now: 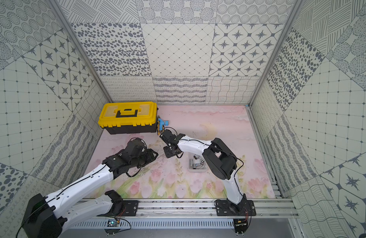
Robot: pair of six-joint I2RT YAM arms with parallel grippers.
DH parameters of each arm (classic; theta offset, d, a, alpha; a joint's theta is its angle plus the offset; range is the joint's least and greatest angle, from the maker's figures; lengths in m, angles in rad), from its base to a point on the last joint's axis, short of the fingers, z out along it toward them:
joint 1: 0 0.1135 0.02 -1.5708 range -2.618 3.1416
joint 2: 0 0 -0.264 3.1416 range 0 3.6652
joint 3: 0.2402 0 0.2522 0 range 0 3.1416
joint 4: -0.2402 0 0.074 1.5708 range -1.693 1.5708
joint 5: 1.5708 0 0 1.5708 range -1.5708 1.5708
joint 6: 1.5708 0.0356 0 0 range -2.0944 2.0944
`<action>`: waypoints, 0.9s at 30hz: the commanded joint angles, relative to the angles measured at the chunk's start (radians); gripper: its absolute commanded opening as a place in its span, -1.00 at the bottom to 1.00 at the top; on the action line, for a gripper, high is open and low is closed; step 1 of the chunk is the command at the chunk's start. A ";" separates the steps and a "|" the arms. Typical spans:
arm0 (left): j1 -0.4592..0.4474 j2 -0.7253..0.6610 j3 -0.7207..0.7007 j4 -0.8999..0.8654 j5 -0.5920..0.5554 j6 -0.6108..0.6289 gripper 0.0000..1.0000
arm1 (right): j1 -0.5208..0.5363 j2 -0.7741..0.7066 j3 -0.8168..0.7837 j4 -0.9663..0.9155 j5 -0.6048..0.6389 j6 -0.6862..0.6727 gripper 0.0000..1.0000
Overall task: Put the socket on the desktop into the storage box
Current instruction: Pick up the socket head at the center of the board.
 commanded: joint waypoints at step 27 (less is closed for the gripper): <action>0.025 -0.038 0.024 0.166 0.214 0.025 0.36 | 0.116 -0.588 -0.486 0.331 -0.007 0.121 -1.00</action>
